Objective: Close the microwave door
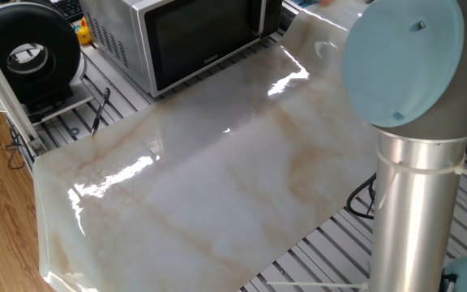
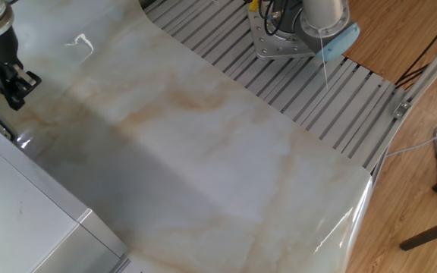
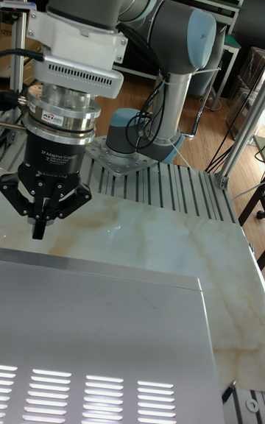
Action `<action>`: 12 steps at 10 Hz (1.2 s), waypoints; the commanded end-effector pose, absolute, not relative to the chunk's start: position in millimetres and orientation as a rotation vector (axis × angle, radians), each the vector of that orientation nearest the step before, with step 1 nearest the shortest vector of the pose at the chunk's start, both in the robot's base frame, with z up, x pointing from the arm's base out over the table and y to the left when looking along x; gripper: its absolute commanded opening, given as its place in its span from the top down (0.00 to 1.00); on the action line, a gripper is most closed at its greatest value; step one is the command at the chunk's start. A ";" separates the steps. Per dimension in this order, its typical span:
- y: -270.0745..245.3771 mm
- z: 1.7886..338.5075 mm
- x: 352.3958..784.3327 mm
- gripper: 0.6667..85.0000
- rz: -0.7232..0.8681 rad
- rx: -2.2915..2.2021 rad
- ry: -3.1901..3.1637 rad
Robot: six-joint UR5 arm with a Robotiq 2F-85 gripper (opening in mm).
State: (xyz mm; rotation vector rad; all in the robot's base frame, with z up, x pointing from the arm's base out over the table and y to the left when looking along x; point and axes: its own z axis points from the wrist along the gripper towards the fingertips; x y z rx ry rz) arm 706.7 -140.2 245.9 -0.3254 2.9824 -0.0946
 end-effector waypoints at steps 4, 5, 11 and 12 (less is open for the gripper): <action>-117.3 248.3 697.3 0.99 -0.108 -0.292 2.993; -115.4 247.7 694.1 0.99 -0.099 -0.350 3.000; -90.2 242.3 665.0 0.99 -0.023 -0.286 3.010; -89.0 239.7 662.6 0.99 -0.020 -0.277 2.996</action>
